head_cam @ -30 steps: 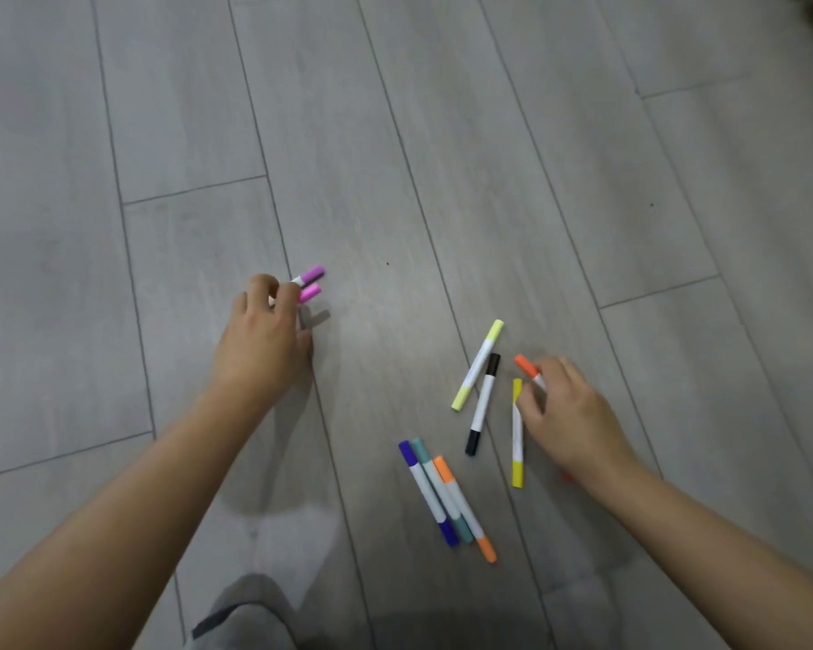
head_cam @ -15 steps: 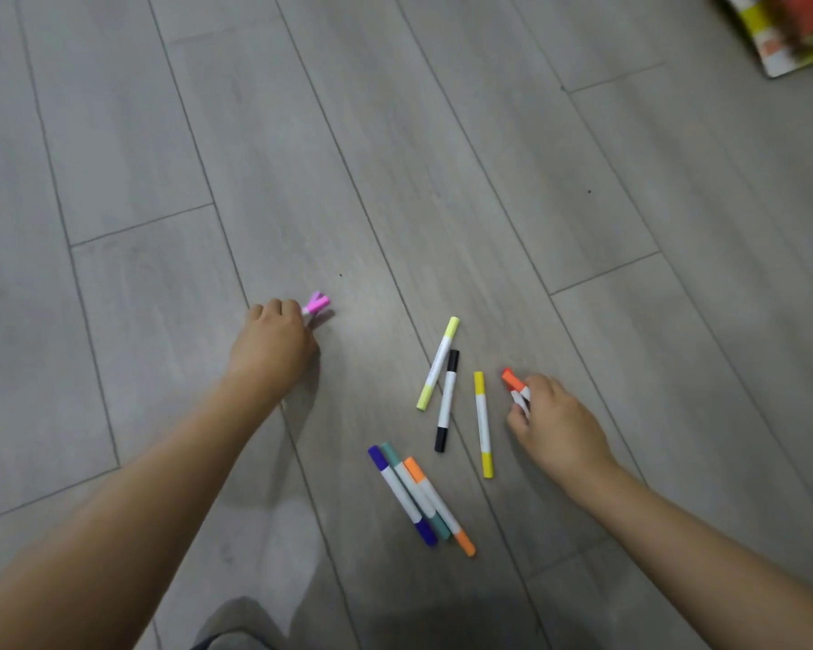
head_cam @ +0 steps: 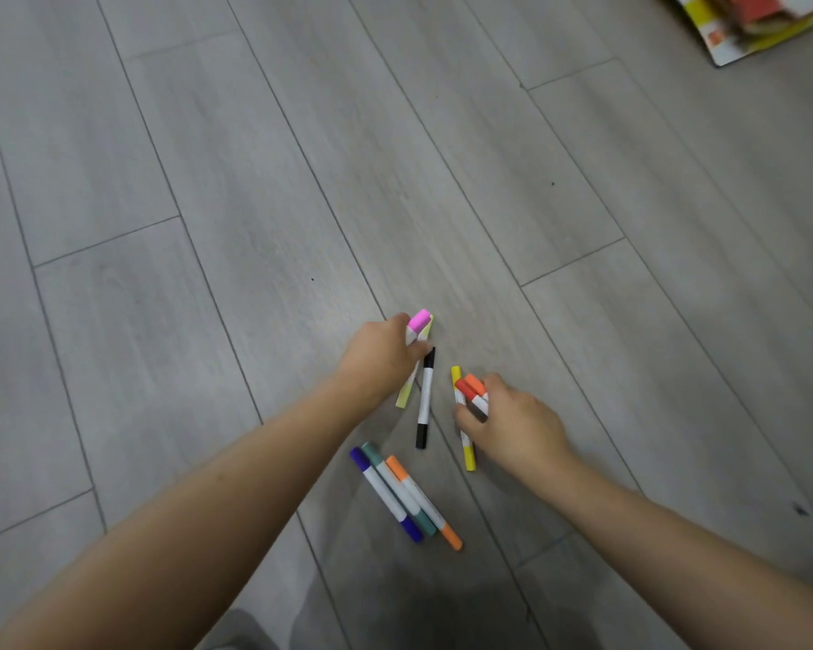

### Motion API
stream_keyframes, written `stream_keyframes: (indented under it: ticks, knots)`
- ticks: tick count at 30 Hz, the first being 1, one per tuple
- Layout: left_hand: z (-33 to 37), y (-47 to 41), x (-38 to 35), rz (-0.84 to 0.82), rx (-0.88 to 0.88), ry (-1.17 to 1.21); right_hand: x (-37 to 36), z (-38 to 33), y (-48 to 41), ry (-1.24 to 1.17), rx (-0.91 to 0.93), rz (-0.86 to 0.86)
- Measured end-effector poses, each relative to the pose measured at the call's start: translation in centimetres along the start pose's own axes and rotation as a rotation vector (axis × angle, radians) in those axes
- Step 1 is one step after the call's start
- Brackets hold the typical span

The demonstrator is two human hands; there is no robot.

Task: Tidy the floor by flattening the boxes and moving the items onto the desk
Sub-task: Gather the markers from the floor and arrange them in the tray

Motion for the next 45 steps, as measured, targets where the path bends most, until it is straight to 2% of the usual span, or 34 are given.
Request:
stream_keyframes:
  ticks: [5, 12, 18, 24, 27, 35, 40, 45]
  knots:
    - [1.6, -0.2, 0.0, -0.031, -0.006, -0.200, -0.8, -0.5, 0.0, 0.024, 0.027, -0.049]
    - [0.3, 0.1, -0.3, -0.043, -0.021, -0.164, -0.6, 0.2, -0.3, 0.019, -0.018, -0.100]
    - [0.3, 0.8, -0.9, -0.010, -0.080, -0.315, 0.5, 0.5, -0.9, -0.100, -0.015, -0.081]
    - [-2.0, 1.6, 0.7, 0.023, -0.026, -0.333, 0.3, -1.3, -1.3, -0.303, -0.006, -0.078]
    - [-4.4, 2.5, 1.4, 0.019, 0.047, -0.247, -0.2, -2.7, -1.9, -0.334, 0.021, -0.051]
    - [-8.9, 7.3, 0.2, -0.084, 0.127, 0.082, -1.2, -5.8, -3.9, -0.171, -0.054, -0.047]
    - [-10.6, 10.7, -1.9, -0.050, 0.161, 0.332, -1.5, -7.4, -3.8, -0.192, 0.024, -0.084]
    - [-11.0, 12.3, -5.8, -0.065, 0.270, 0.484, -1.6, -7.4, -1.9, -0.032, 0.174, -0.105]
Point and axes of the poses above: each hand's wrist, its own y-axis away from the middle knuckle, its own x-axis out of the back of the hand, z = x × y, the point moved 6 cm from there along -y, towards the middle knuckle, and after that the axes turned 12 degrees about -z, right-handed, at the moved point
